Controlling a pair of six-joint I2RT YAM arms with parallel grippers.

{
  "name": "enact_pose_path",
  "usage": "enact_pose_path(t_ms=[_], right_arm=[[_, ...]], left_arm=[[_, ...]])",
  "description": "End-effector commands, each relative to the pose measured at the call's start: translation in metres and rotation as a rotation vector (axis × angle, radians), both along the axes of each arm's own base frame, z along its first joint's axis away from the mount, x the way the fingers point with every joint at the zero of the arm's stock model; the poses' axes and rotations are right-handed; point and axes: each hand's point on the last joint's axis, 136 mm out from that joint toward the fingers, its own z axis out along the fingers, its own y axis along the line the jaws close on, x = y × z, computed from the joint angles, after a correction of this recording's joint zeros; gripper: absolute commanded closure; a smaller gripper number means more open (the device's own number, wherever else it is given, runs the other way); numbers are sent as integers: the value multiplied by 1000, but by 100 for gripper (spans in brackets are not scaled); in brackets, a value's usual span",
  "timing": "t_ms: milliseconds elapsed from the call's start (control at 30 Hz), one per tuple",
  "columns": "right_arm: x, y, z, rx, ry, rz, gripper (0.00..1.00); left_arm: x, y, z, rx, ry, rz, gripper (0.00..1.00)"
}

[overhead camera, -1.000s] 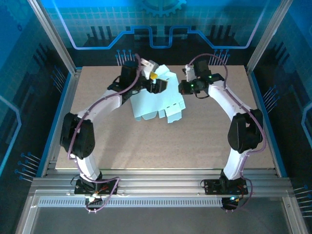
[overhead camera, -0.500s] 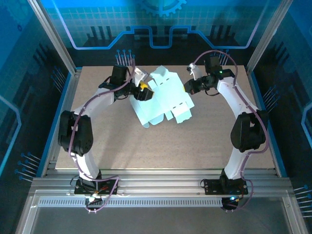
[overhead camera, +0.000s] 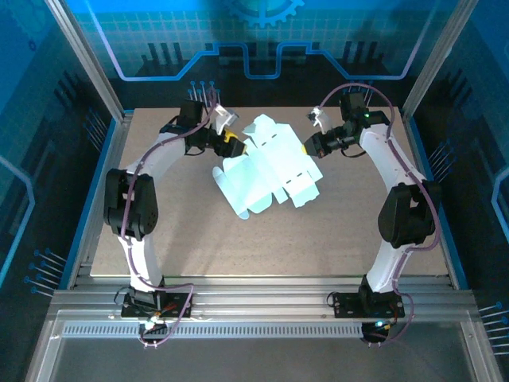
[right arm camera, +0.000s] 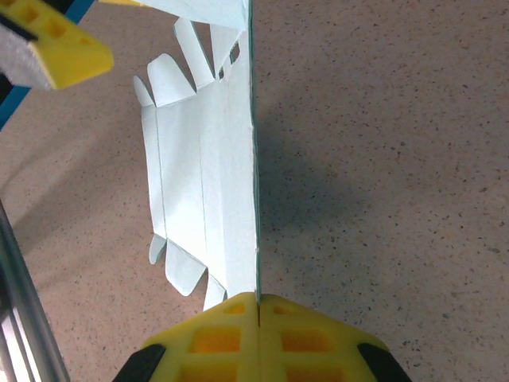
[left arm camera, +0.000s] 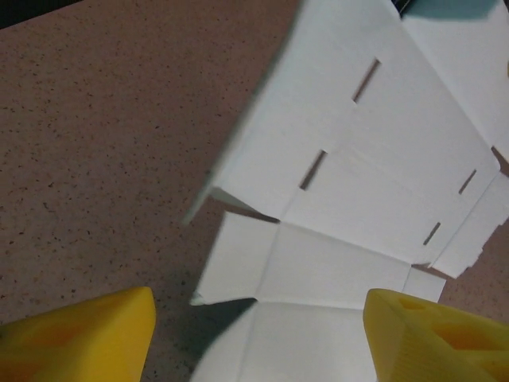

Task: Fold the paper box

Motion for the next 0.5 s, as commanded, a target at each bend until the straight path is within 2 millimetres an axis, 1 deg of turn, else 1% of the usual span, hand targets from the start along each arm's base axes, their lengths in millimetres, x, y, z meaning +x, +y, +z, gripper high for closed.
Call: enact_pose_path(t_ms=[0,67,133,333,400,467], right_arm=[[-7,-2,27,41,-37,30,100],[-8,-2,27,42,-32,36,100],[-8,-2,28,39,-33,34,100],[-6,-4,26,30,-23,19,100],[-6,-4,25,31,-20,17,100],[-5,-4,25,30,-17,12,100]], left_arm=[[-4,-4,1,-66,56,-45,31],[-4,-4,-2,-63,60,-46,33],[-3,-4,-6,-58,61,-43,38],[-4,-7,-1,-82,62,-60,51],[-5,-8,1,-88,65,-66,58],[-7,-9,2,-97,68,-74,68]])
